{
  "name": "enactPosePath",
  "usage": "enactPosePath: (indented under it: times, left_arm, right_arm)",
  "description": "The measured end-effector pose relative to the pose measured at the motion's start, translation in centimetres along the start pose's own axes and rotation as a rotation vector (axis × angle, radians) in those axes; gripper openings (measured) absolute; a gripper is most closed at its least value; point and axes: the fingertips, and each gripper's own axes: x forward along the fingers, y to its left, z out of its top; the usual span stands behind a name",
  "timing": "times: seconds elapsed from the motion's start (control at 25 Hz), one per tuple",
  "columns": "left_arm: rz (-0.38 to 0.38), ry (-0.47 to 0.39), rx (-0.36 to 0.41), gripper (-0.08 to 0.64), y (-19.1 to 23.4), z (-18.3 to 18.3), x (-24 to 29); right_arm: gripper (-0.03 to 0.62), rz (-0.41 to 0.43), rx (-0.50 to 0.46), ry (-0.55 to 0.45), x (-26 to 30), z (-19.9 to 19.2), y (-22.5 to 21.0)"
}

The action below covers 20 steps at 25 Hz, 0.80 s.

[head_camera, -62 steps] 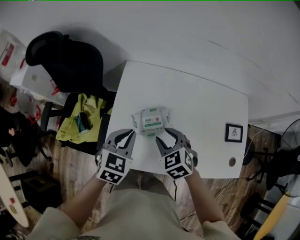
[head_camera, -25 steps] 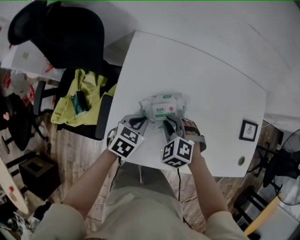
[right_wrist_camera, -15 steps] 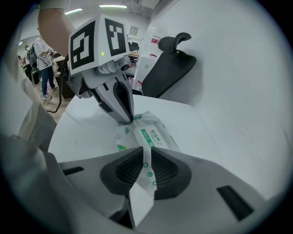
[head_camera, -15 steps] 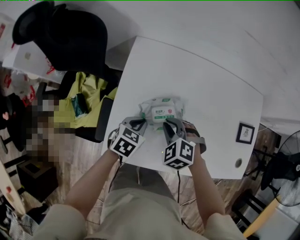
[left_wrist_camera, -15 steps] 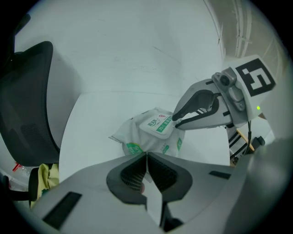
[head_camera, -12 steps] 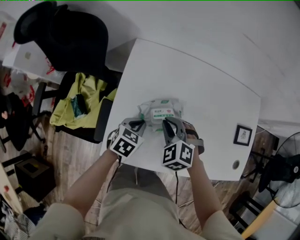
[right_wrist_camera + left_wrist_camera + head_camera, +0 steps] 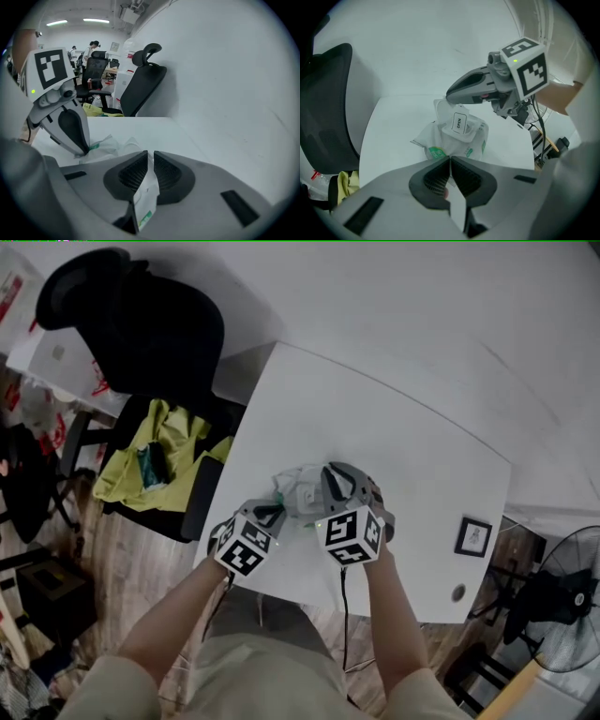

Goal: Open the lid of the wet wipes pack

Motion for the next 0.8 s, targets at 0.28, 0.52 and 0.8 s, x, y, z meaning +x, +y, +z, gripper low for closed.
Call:
enactPosePath:
  times: [0.28, 0.52, 0.8]
  left_arm:
    - [-0.040, -0.002, -0.010, 0.032, -0.1, 0.0, 0.0]
    - [-0.046, 0.002, 0.003, 0.032, -0.1, -0.1, 0.1]
    - [-0.022, 0.009, -0.053, 0.032, 0.4, -0.1, 0.0]
  right_arm:
    - [0.057, 0.031, 0.078, 0.084, 2.8, -2.0, -0.5]
    - [0.048, 0.088, 0.108, 0.153, 4.2, -3.5, 0.5]
    - [0.044, 0.125, 0.260, 0.146, 3.9, -3.5, 0.0]
